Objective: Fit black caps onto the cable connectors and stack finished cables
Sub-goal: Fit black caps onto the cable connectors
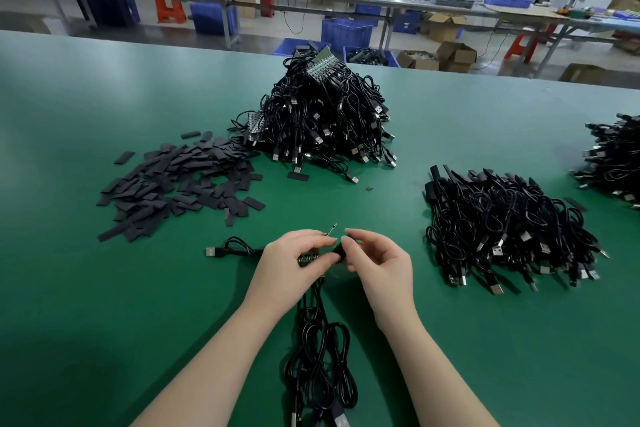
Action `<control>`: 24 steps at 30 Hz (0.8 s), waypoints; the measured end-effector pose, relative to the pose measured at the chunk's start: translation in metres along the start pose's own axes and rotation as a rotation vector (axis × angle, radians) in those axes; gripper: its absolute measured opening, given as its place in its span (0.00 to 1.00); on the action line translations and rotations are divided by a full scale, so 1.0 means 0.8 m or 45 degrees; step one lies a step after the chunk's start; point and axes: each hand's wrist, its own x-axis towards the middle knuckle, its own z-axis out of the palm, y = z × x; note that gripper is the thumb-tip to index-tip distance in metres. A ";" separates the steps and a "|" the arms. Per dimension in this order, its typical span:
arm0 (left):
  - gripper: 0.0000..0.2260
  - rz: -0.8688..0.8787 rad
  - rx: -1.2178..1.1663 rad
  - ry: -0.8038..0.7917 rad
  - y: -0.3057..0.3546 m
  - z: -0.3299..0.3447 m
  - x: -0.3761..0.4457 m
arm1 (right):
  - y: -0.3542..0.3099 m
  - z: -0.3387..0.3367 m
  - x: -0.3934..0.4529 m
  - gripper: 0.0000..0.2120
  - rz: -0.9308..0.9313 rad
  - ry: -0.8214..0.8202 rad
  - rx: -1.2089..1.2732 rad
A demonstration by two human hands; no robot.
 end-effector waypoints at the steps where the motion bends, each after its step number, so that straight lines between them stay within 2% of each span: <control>1: 0.14 -0.010 -0.006 -0.017 0.001 -0.001 -0.001 | 0.000 0.000 0.000 0.06 -0.002 0.014 -0.009; 4: 0.16 -0.025 -0.016 -0.033 0.001 -0.001 -0.002 | 0.000 0.000 0.000 0.05 -0.002 0.040 0.005; 7: 0.13 0.005 0.001 -0.027 0.000 0.000 -0.001 | 0.000 -0.001 0.000 0.05 0.000 0.019 0.043; 14: 0.12 0.029 -0.033 -0.020 -0.002 -0.002 0.000 | -0.003 -0.004 0.001 0.14 -0.029 -0.202 0.022; 20: 0.09 0.093 -0.032 -0.023 -0.004 0.000 0.000 | -0.002 -0.004 0.000 0.10 -0.058 -0.144 0.005; 24: 0.13 0.039 -0.098 -0.036 -0.004 -0.001 -0.001 | -0.001 -0.006 0.002 0.09 -0.033 -0.138 -0.016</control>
